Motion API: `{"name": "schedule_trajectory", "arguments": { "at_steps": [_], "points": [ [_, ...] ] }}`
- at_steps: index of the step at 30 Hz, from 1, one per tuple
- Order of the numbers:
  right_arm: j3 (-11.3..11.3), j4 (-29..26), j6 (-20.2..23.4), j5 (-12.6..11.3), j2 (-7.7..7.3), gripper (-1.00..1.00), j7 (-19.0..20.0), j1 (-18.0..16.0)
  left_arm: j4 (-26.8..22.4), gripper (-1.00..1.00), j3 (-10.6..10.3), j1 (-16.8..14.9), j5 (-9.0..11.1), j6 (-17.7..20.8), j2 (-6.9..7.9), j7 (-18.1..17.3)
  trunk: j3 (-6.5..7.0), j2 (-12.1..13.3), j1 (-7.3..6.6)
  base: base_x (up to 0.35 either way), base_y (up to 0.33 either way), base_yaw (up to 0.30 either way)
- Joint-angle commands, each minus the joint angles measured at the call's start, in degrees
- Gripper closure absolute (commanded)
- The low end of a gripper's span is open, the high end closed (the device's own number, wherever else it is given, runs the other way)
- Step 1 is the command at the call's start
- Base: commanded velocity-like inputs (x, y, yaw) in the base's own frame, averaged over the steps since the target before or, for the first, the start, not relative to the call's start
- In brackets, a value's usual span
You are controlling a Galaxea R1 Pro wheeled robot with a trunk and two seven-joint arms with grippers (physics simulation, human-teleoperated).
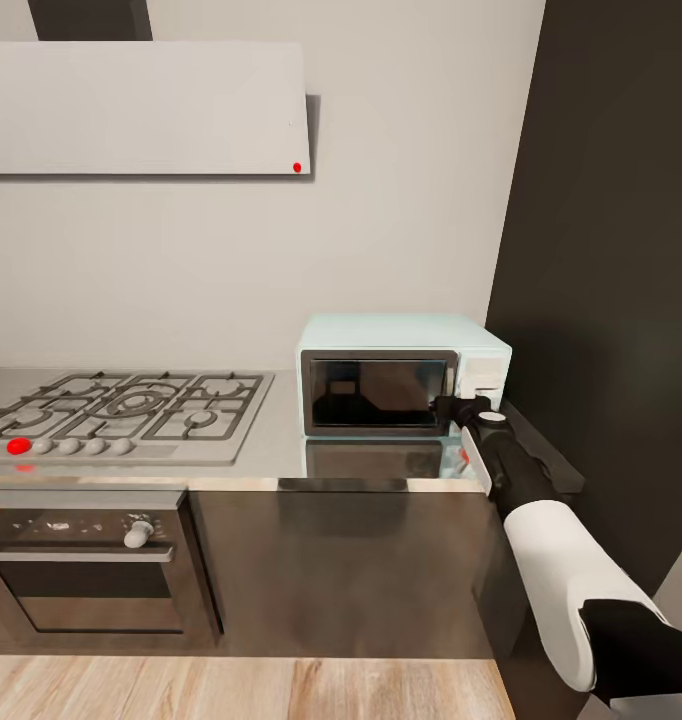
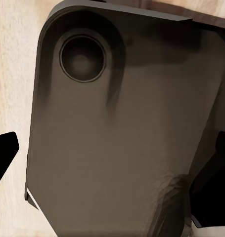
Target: In the kitchen, take the popcorn bag from the countertop, put it into the microwave, and heat it until the popcorn is cooked so the cooked popcorn ends up inside the bag.
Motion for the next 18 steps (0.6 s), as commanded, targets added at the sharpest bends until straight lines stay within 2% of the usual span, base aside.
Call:
{"name": "schedule_trajectory", "arguments": {
  "at_steps": [1,18],
  "points": [
    [-0.2,-0.1,0.3,0.5,0.11,-1.0,0.0,0.0,-0.1,-1.0,0.0,0.0,0.4,0.0,-0.01,0.0,-0.05,0.0,0.0,0.0,0.0,0.0],
    [-0.2,-0.1,0.3,0.6,0.06,-1.0,-0.1,0.0,-0.1,-1.0,0.1,0.0,0.4,0.0,-0.08,0.0,-0.05,0.0,0.0,0.019,0.013,0.0]
  ]
}}
